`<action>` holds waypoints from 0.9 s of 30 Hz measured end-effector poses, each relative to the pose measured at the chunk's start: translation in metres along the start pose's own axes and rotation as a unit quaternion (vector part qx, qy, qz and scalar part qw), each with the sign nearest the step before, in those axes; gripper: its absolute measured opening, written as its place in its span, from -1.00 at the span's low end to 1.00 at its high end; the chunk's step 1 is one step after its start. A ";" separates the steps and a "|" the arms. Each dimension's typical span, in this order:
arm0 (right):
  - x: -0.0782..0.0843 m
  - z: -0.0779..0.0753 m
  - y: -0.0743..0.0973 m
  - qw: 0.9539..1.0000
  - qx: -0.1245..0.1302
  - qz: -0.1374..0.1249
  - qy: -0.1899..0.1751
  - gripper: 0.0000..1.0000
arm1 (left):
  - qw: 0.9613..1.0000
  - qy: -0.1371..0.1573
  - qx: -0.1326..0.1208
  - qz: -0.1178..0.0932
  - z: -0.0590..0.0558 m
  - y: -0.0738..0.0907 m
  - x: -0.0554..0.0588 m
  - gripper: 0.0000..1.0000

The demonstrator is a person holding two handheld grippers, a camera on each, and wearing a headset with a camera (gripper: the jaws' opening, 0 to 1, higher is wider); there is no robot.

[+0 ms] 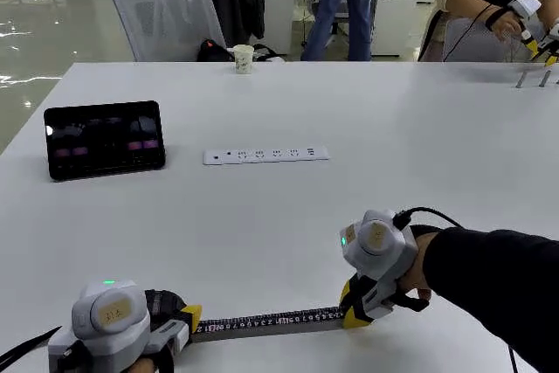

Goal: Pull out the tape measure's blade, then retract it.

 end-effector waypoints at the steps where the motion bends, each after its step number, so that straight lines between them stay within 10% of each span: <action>1: -0.001 0.001 -0.001 1.000 0.000 0.002 0.003 -0.79 | 1.000 0.000 0.002 0.002 0.000 0.000 0.000 0.23; 27: -0.015 0.002 -0.009 0.999 0.018 0.025 -0.009 -0.77 | 1.000 0.001 0.011 0.017 0.001 0.000 0.001 0.25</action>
Point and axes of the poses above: the centre of the closed fingertips' face, and the gripper's own axes: y roughly backward along the fingers, z roughly to its left, x roughly out of its underside, the point moved 6 cm from there along y, roughly backward along the fingers, and after that the axes turned 6 degrees about -z, right-handed, at the moved point
